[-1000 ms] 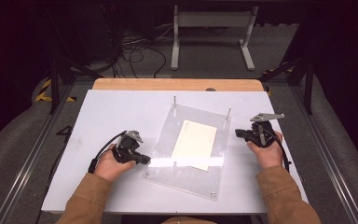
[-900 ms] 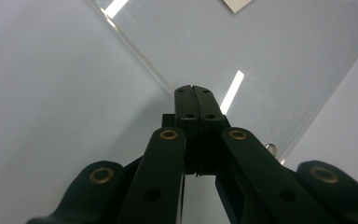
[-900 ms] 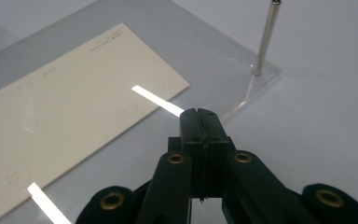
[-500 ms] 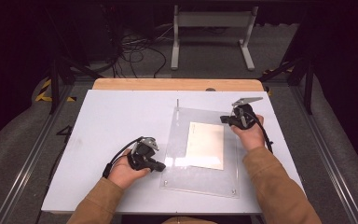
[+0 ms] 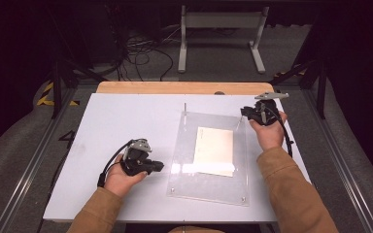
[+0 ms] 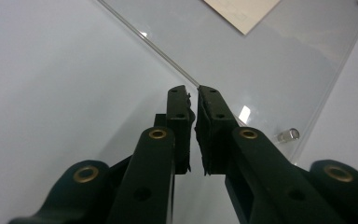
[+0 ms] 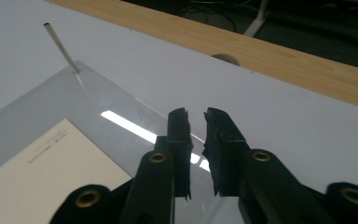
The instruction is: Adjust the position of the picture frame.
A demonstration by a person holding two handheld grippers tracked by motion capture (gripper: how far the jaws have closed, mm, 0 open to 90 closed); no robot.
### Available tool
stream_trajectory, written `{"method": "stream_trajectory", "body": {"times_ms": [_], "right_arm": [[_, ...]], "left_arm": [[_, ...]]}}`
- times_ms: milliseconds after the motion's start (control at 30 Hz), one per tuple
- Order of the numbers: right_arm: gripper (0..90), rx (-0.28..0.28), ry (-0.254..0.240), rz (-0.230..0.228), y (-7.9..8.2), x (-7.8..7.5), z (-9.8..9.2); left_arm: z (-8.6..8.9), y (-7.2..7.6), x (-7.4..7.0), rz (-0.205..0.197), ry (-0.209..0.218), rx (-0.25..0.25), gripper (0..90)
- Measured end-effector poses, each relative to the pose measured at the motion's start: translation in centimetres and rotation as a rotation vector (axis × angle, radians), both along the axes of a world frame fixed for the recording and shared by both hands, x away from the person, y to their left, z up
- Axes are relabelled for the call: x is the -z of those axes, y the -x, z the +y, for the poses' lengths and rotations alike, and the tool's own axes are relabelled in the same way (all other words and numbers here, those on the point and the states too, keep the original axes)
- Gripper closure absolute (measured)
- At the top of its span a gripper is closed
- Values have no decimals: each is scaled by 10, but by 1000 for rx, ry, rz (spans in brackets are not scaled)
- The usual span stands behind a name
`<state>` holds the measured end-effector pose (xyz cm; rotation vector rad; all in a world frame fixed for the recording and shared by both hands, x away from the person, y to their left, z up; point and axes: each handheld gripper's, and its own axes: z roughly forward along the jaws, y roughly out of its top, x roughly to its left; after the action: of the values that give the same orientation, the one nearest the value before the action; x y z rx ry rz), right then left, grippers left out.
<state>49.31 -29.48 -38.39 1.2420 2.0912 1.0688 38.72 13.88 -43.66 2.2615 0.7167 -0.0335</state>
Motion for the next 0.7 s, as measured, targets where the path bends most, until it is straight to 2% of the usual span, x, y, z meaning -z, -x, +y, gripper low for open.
{"method": "stream_trajectory", "body": {"times_ms": [67, 133, 233, 300, 333, 400, 433, 500, 633, 700], "right_arm": [[658, 30, 2, -12, -2, 2, -7], [640, 33, -7, -10, -4, 4, -9], [616, 33, 0, 35, -18, 20, -13], [627, 27, 2, 41, -21, 22, -12], [672, 5, 21, 52, -26, 28, -9], [730, -21, 23, 62, -31, 32, -7], [730, -21, 23, 62, -31, 32, -7], [840, -38, 53, 63, -35, 35, -5], [847, -49, 97, 58, -36, 32, -2], [848, -63, 103, 49, -34, 28, 1]], "left_arm": [[2, 0, -1, -9, 11, -12, 809], [2, 0, -2, -14, 13, -17, 801], [4, 0, -1, -17, 15, -19, 796], [4, 0, -1, -14, 16, -20, 796], [5, 0, 0, -12, 16, -21, 794], [6, 0, 0, -16, 16, -16, 794], [6, 0, 0, -16, 16, -16, 795], [7, 0, 0, -14, 21, -24, 795], [10, 0, 0, -19, 23, -32, 802], [9, 0, 0, -12, 31, -41, 806]]}}
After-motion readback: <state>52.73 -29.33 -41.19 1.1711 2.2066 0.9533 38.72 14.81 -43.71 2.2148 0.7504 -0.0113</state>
